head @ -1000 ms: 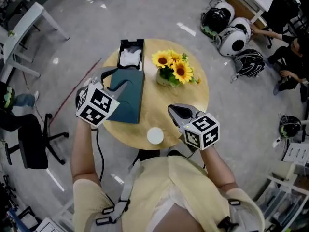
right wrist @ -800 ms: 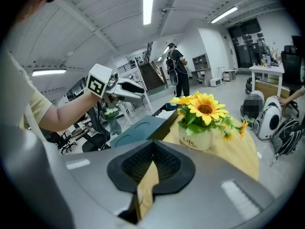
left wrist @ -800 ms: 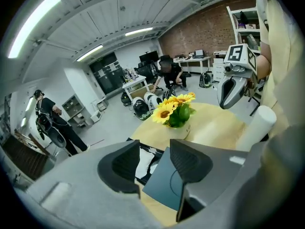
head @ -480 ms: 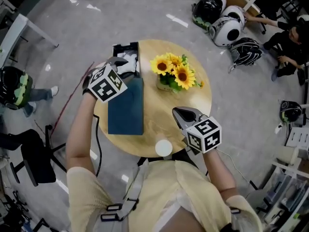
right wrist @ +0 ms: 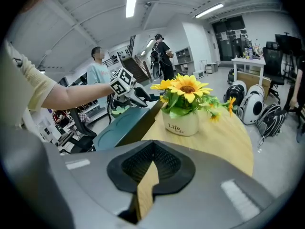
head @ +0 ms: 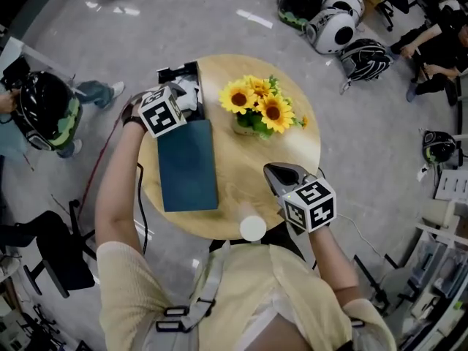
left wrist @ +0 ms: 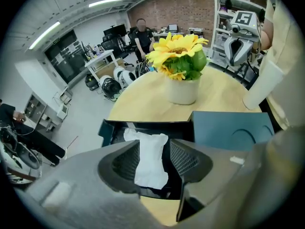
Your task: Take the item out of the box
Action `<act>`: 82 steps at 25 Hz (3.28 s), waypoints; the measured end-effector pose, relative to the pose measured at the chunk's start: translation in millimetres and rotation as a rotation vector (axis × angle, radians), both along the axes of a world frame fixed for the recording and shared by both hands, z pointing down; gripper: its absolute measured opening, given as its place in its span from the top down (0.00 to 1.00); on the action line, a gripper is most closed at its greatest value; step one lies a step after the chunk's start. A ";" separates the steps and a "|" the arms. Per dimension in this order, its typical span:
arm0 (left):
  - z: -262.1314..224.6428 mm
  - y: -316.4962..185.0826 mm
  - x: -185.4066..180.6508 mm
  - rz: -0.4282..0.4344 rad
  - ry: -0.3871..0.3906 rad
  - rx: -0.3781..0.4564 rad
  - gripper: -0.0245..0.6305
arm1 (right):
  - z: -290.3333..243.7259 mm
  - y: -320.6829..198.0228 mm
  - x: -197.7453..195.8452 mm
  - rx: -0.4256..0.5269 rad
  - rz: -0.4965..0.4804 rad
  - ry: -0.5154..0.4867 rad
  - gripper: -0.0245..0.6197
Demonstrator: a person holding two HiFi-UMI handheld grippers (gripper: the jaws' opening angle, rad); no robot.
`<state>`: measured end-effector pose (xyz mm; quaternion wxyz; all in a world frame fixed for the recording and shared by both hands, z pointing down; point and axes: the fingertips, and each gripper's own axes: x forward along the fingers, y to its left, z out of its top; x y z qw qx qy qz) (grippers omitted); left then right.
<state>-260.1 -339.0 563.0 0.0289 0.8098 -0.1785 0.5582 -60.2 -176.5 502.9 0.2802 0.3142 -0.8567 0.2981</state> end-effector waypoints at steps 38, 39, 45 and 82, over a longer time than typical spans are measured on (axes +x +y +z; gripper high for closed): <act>43.3 -2.4 9.5 0.151 -0.052 -0.025 0.83 | 34.8 2.7 -20.8 -0.051 0.031 0.008 0.96; 40.5 -2.8 10.0 0.152 -0.050 -0.016 0.83 | 34.4 2.9 -19.4 -0.049 0.033 0.006 0.96; 4.9 -12.4 7.0 0.107 -0.033 0.078 0.84 | 28.2 5.2 -9.1 -0.033 0.027 -0.002 0.96; -133.1 154.6 74.8 -0.171 0.152 0.360 0.84 | -43.1 17.2 7.5 0.145 -0.082 -0.082 0.96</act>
